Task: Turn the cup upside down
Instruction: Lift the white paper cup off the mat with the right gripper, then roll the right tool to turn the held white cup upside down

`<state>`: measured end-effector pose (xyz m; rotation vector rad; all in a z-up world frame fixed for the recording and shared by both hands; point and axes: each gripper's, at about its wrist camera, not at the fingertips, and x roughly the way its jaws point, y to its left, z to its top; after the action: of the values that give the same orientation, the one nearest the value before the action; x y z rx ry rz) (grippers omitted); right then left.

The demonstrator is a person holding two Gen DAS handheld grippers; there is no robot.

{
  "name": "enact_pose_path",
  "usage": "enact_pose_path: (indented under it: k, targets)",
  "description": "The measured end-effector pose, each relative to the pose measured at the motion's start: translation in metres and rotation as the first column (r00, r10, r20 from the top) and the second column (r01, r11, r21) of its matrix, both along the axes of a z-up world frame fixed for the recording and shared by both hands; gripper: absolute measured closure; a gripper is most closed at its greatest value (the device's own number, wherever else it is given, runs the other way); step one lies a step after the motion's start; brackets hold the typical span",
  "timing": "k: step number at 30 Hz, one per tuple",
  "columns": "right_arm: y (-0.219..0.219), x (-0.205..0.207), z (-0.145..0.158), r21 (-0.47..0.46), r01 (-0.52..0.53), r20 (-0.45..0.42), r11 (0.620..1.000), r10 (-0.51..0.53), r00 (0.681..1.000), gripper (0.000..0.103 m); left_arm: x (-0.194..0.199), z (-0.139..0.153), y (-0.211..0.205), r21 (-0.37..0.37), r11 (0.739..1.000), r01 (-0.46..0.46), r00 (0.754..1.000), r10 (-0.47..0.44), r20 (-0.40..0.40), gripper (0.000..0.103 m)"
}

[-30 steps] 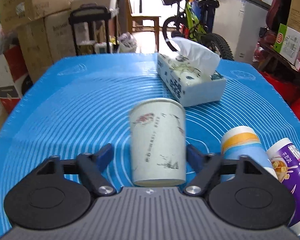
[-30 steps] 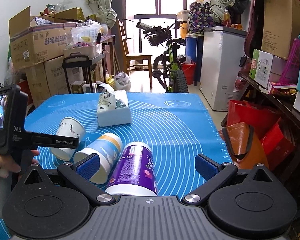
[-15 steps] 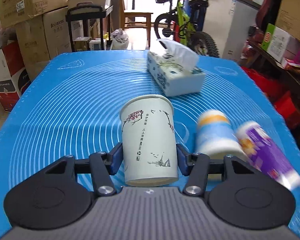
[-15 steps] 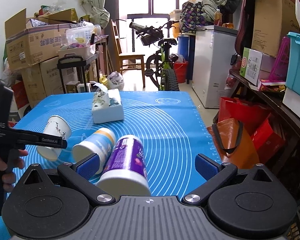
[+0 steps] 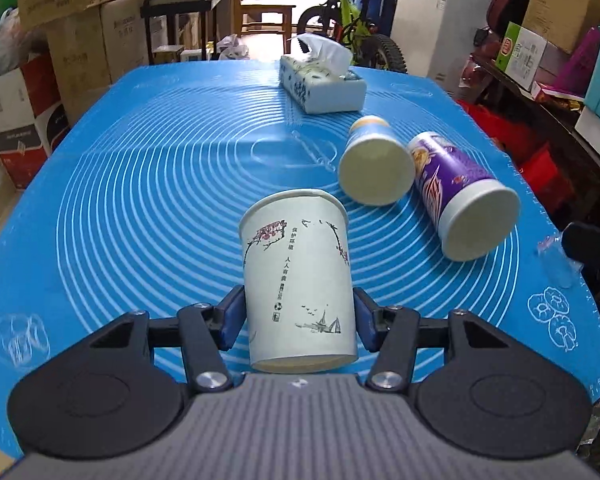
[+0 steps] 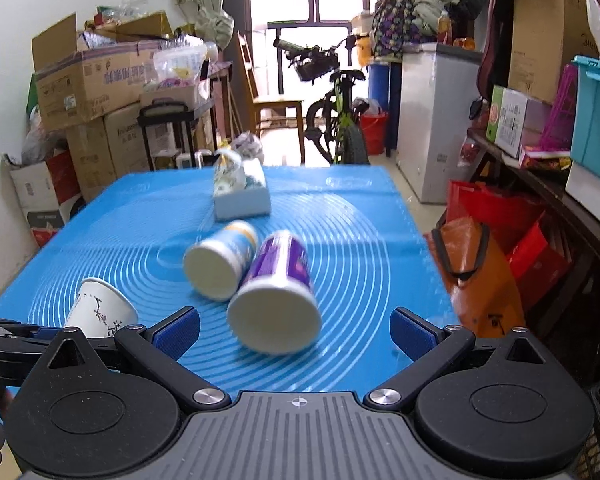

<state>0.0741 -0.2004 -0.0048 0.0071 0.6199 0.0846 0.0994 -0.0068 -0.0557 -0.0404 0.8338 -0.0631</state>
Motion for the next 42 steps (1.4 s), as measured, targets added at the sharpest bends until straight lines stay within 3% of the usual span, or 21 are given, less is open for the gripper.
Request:
enact_pose_path:
  k: [18, 20, 21, 22, 27, 42]
  targets:
    - [0.019, -0.003, -0.028, -0.027, -0.029, -0.087, 0.999, 0.026, 0.996, 0.002, -0.001, -0.022, 0.015, 0.014, 0.998, -0.060, 0.998, 0.060, -0.003, 0.043]
    - [0.021, -0.002, -0.028, -0.031, -0.034, -0.090, 0.999, 0.031, 0.995, 0.002, 0.000, -0.024, 0.017, 0.005, 0.998, -0.059, 0.998, 0.059, -0.020, 0.038]
    - [0.023, -0.001, -0.028, -0.034, -0.036, -0.092, 0.999, 0.033, 0.995, 0.002, 0.001, -0.025, 0.017, 0.007, 0.998, -0.065, 0.998, 0.065, -0.026, 0.029]
    - [0.024, 0.000, -0.028, -0.037, -0.038, -0.093, 0.999, 0.034, 0.995, 0.002, 0.000, -0.025, 0.018, 0.010, 0.997, -0.073, 0.997, 0.073, -0.019, 0.026]
    - [0.026, 0.001, -0.029, -0.050, -0.048, -0.099, 0.998, 0.043, 0.994, 0.002, -0.004, -0.022, 0.018, 0.022, 0.998, -0.062, 0.998, 0.062, -0.014, 0.020]
    - [0.037, -0.006, -0.018, -0.099, -0.093, -0.088, 0.991, 0.084, 0.993, 0.002, -0.028, 0.012, 0.023, -0.001, 0.998, -0.065, 0.996, 0.065, 0.067, 0.019]
